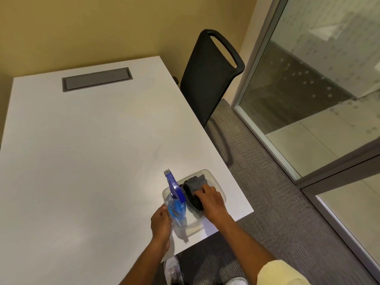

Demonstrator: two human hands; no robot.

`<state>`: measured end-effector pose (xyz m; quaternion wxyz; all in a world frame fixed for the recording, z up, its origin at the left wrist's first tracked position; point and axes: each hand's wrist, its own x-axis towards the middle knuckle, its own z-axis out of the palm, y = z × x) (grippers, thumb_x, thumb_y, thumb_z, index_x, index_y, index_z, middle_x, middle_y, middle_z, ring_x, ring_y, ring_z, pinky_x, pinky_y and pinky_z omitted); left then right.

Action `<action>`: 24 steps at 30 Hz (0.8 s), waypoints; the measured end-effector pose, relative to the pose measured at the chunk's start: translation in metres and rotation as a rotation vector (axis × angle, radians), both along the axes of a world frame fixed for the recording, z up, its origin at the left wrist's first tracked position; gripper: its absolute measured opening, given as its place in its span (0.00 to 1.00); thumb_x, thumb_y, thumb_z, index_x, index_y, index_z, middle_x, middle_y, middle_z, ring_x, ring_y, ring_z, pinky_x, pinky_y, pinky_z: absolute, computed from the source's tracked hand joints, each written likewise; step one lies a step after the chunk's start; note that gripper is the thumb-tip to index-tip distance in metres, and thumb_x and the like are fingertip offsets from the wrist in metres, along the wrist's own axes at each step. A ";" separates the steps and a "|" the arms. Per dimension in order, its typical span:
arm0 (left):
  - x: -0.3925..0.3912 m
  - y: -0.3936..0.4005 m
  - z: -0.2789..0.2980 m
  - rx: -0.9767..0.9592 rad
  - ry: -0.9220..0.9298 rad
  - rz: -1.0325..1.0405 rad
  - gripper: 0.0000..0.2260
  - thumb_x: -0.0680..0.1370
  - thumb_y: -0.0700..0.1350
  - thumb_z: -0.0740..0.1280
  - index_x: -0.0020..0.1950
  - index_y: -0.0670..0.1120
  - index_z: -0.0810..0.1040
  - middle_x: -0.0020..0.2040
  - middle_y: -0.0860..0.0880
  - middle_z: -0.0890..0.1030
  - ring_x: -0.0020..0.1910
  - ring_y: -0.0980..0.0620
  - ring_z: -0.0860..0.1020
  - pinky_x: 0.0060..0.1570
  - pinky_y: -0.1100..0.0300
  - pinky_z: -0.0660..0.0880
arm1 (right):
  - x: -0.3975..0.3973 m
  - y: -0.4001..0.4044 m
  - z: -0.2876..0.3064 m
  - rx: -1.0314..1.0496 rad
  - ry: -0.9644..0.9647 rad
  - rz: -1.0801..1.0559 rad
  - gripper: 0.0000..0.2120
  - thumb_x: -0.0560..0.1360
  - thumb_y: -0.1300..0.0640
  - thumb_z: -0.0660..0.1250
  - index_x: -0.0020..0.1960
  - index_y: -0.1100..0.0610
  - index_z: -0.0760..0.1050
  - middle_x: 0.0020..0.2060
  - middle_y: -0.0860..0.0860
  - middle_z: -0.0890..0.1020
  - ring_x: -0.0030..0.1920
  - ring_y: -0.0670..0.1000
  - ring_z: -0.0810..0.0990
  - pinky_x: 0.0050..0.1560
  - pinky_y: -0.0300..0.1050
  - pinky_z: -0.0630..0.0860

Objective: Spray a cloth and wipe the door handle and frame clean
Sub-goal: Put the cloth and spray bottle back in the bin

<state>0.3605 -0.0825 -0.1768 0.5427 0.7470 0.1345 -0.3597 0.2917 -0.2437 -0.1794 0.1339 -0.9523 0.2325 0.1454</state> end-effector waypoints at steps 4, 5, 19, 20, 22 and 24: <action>0.003 -0.001 -0.010 0.007 -0.015 0.021 0.11 0.84 0.47 0.62 0.44 0.48 0.78 0.45 0.45 0.81 0.46 0.47 0.79 0.53 0.51 0.76 | -0.004 0.007 0.001 0.045 -0.054 -0.053 0.13 0.78 0.59 0.63 0.62 0.55 0.72 0.59 0.57 0.74 0.58 0.58 0.73 0.58 0.55 0.74; 0.003 -0.001 -0.011 0.006 -0.024 0.013 0.10 0.84 0.47 0.62 0.45 0.46 0.78 0.46 0.44 0.81 0.46 0.46 0.79 0.52 0.52 0.76 | -0.006 0.008 -0.003 0.033 -0.069 -0.046 0.16 0.77 0.62 0.65 0.63 0.55 0.72 0.60 0.57 0.73 0.59 0.58 0.72 0.58 0.54 0.73; 0.010 -0.009 -0.019 0.095 -0.188 -0.140 0.14 0.85 0.47 0.59 0.63 0.39 0.76 0.61 0.39 0.80 0.58 0.40 0.79 0.65 0.43 0.76 | 0.011 -0.008 0.013 0.210 0.196 -0.056 0.24 0.75 0.37 0.65 0.58 0.55 0.79 0.58 0.55 0.78 0.57 0.57 0.77 0.56 0.54 0.76; 0.011 -0.008 -0.020 0.091 -0.183 -0.140 0.14 0.85 0.47 0.59 0.65 0.40 0.76 0.62 0.39 0.79 0.58 0.41 0.79 0.66 0.44 0.76 | 0.011 -0.010 0.016 0.250 0.107 -0.118 0.19 0.77 0.41 0.64 0.55 0.55 0.80 0.55 0.55 0.80 0.54 0.56 0.79 0.53 0.53 0.78; 0.011 -0.006 -0.021 0.079 -0.174 -0.143 0.14 0.85 0.47 0.60 0.66 0.40 0.75 0.63 0.40 0.79 0.59 0.42 0.79 0.66 0.44 0.76 | 0.011 -0.016 0.012 0.224 -0.072 -0.250 0.10 0.80 0.54 0.62 0.58 0.54 0.79 0.57 0.53 0.78 0.54 0.54 0.79 0.53 0.48 0.79; 0.011 -0.004 -0.022 0.079 -0.178 -0.148 0.14 0.84 0.47 0.60 0.66 0.41 0.74 0.63 0.40 0.79 0.59 0.42 0.79 0.65 0.45 0.76 | 0.009 -0.017 0.006 0.217 -0.156 -0.358 0.13 0.80 0.60 0.60 0.63 0.53 0.74 0.60 0.53 0.74 0.55 0.53 0.76 0.52 0.43 0.75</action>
